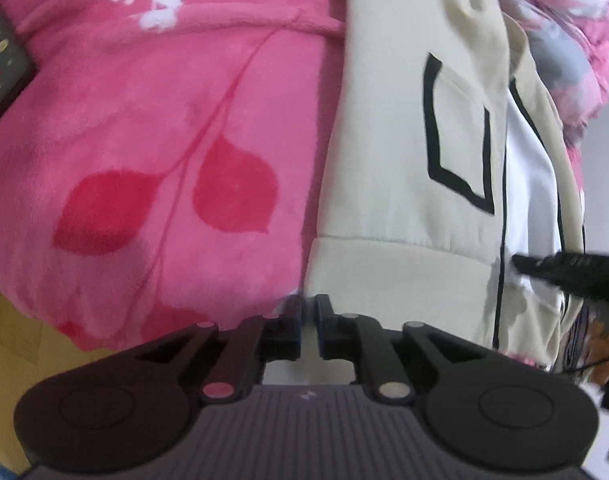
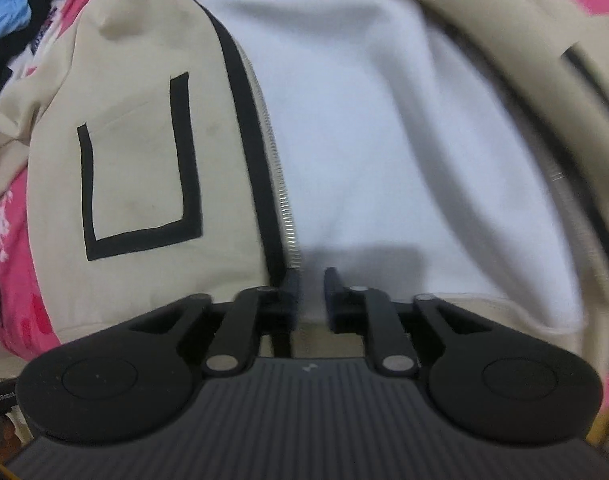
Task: Fold clothes
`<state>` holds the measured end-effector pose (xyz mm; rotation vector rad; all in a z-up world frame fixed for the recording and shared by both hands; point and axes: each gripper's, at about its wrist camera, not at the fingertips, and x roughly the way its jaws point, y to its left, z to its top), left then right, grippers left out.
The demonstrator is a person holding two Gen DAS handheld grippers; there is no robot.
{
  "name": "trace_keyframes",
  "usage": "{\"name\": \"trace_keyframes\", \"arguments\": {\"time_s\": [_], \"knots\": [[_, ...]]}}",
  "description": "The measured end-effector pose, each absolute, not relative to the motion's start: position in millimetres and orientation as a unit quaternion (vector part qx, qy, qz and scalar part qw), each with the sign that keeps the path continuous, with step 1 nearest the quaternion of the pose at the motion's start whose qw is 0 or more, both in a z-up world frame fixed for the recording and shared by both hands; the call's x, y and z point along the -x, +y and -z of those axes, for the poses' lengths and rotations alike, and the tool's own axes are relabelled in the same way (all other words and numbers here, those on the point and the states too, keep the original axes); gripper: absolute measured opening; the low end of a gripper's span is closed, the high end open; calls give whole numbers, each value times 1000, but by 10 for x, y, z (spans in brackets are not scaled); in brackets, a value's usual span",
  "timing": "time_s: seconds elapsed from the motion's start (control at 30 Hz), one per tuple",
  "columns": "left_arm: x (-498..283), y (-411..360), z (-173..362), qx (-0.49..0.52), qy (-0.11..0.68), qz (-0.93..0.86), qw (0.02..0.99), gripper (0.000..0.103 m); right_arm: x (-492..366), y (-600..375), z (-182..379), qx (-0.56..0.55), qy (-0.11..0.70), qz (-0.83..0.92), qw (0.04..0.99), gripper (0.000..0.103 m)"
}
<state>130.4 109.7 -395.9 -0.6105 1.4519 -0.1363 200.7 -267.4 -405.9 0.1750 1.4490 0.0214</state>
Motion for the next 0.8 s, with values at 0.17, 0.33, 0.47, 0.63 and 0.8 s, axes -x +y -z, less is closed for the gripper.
{"name": "trace_keyframes", "arguments": {"time_s": [0.17,0.33,0.47,0.63,0.8], "knots": [[-1369,1199,3716,204,631,72,745,27,-2191,-2593,3512,-80,602,-8,795,15],[-1591,1241,3524,188,597,73,777,42,-2741,-2400,3352,-95,545,-63,830,33],[-1768,1205,3440,189,566,55,801,42,-3416,-2337,3499,-143,518,-91,838,42],[-2299,1027,3342,200,511,39,835,43,-4104,-2335,3851,-173,526,-104,826,41],[-3013,798,3328,242,464,55,850,47,-4269,-2066,4024,-120,528,-192,818,27]]}}
